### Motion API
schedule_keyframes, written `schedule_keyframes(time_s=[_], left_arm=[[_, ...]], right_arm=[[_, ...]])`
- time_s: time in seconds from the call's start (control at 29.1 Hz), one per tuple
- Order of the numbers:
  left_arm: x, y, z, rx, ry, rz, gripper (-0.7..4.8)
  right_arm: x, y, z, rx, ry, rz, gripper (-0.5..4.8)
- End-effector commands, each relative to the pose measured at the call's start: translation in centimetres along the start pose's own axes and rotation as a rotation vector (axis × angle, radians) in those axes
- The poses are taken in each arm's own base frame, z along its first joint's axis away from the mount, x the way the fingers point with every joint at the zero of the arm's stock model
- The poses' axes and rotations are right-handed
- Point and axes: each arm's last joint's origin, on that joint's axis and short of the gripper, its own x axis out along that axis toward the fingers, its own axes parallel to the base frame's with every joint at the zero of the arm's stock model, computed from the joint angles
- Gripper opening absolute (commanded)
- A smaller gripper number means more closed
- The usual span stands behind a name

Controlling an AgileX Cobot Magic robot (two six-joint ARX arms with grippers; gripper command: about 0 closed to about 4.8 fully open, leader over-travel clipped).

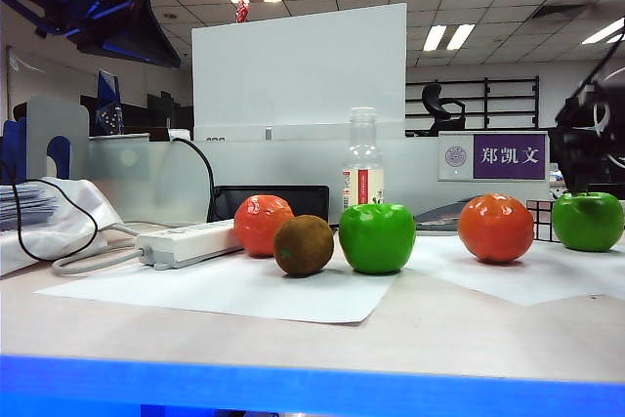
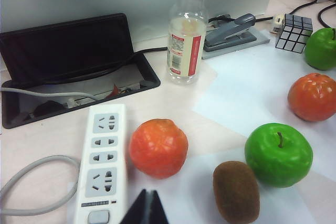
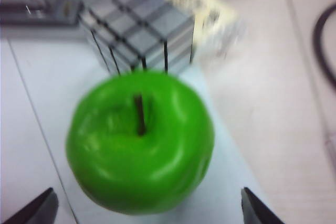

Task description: Put the same fruits together.

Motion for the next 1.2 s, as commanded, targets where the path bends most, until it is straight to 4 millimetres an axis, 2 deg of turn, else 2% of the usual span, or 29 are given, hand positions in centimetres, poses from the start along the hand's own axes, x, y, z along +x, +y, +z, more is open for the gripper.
schedule_keyframes(time_s=[0.03, 0.52, 1.0, 1.2], left_arm=[[-0.1, 0.1, 0.3, 0.01, -0.019, 0.021, -0.04], [-0.1, 0.1, 0.3, 0.011, -0.022, 0.023, -0.04], [-0.1, 0.1, 0.3, 0.011, -0.022, 0.023, -0.04], [-0.1, 0.1, 0.3, 0.011, -0.022, 0.025, -0.04]], right_arm=[[0.6, 0.1, -0.1, 0.043, -0.01, 0.009, 4.79], [2.3, 0.0, 0.2, 0.041, -0.144, 0.014, 4.79], [5.0, 0.1, -2.2, 0.065, -0.072, 0.057, 4.79], [5.2, 0.0, -2.2, 0.065, -0.094, 0.057, 4.79]])
